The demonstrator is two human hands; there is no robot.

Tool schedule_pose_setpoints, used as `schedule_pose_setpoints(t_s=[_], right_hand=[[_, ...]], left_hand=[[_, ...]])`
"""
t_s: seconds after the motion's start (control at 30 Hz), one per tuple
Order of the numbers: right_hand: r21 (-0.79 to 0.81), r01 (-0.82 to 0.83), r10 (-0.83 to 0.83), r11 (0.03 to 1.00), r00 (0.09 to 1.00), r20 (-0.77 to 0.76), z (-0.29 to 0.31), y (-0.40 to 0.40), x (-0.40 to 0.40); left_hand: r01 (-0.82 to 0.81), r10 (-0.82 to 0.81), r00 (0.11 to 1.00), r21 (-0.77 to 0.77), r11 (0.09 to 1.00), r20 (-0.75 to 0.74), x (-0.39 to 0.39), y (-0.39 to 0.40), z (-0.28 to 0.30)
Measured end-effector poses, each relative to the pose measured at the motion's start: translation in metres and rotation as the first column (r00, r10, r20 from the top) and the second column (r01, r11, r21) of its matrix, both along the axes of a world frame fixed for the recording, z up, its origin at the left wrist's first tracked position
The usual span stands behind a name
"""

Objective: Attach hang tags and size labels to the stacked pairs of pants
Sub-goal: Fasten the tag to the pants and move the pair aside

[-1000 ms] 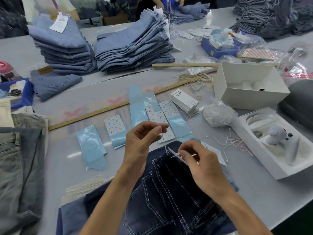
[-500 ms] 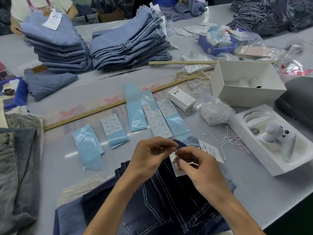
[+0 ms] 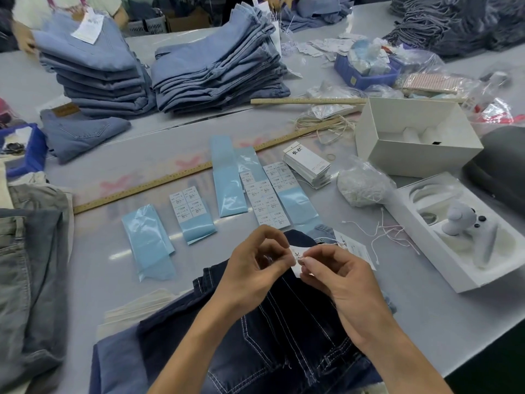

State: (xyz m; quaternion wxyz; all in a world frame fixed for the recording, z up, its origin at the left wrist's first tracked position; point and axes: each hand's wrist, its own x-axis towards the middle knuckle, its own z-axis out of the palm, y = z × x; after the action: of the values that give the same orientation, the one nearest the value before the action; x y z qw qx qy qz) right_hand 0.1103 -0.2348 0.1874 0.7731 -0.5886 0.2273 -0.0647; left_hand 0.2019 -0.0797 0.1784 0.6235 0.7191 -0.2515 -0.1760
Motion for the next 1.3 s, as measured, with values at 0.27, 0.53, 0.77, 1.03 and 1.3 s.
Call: schedule_pose_setpoints(t_s=[0.27,0.53,0.77,1.03,1.3], right_hand=[[0.03,0.034,-0.033,0.999,0.999,-0.019,0.006,0.003,0.0],[-0.047,0.045,-0.046,0.998,0.999,-0.025,0.007,0.007,-0.002],[-0.05,0.181,-0.183,0.982,0.982,-0.038,0.004,0.021,-0.001],[0.026,0.24,-0.239,0.97,0.97,-0.035,0.003,0.03,0.002],[0.151,0.16,-0.139,0.975,0.98,-0.141,-0.001,0.02,0.0]], left_hand=[[0.024,-0.025,0.999,-0.017,1.0,-0.023,-0.004,-0.001,-0.001],[-0.065,0.064,0.998,-0.071,0.995,-0.02,-0.007,-0.005,-0.002],[-0.259,0.272,0.958,-0.132,0.957,0.089,-0.028,-0.014,-0.015],[-0.452,0.471,0.877,-0.174,0.875,0.091,-0.041,-0.022,-0.018],[-0.373,0.374,0.927,-0.196,0.907,-0.037,-0.037,-0.022,-0.02]])
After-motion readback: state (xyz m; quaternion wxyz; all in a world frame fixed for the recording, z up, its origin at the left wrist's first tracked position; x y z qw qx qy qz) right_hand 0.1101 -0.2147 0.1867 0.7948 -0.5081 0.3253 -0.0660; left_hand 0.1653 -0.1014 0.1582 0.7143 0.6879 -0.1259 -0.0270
